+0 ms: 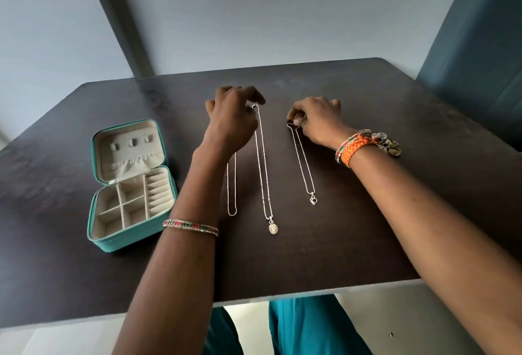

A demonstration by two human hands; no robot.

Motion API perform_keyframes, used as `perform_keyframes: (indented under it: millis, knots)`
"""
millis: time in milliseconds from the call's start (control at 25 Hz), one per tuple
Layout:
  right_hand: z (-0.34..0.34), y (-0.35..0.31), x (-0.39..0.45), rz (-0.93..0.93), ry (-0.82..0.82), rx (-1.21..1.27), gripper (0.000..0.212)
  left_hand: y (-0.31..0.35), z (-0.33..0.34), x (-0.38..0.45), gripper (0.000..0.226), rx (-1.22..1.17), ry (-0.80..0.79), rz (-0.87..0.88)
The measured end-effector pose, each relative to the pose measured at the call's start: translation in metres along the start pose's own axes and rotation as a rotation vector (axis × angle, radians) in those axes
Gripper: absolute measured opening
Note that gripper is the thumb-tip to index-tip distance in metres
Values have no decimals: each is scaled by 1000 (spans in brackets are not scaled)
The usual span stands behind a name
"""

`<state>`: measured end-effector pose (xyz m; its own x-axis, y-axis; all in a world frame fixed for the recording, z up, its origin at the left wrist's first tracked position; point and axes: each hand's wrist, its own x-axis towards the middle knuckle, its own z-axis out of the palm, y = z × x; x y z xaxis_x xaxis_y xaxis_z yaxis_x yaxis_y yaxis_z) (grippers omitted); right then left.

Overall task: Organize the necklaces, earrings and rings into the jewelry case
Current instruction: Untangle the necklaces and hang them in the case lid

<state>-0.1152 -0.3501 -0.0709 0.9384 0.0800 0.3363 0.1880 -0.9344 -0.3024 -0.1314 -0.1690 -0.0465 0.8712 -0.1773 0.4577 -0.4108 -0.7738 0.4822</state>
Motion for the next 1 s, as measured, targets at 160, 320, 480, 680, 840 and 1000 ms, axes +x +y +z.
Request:
perform_keyframes:
  millis: [160,320,480,680,840,1000]
  knots:
    - [2,4,-1,-8,31,2,29,-2,0,0,48,24,31,-5]
    - [-1,2,0,-42,145,-31,21,-26,-8,3,40,133,115,-188]
    - [0,-12,-2,-104,146,-13,23,-43,-2,3,18,193,-23,-352]
    - [0,-18,-6,-134,130,-7,23,-45,10,2,11,161,-53,-357]
    - [-1,-23,-8,-155,141,14,23,-42,13,1,15,184,-39,-333]
    - [-1,-29,-10,-191,146,22,21,-42,12,-1,15,177,-56,-331]
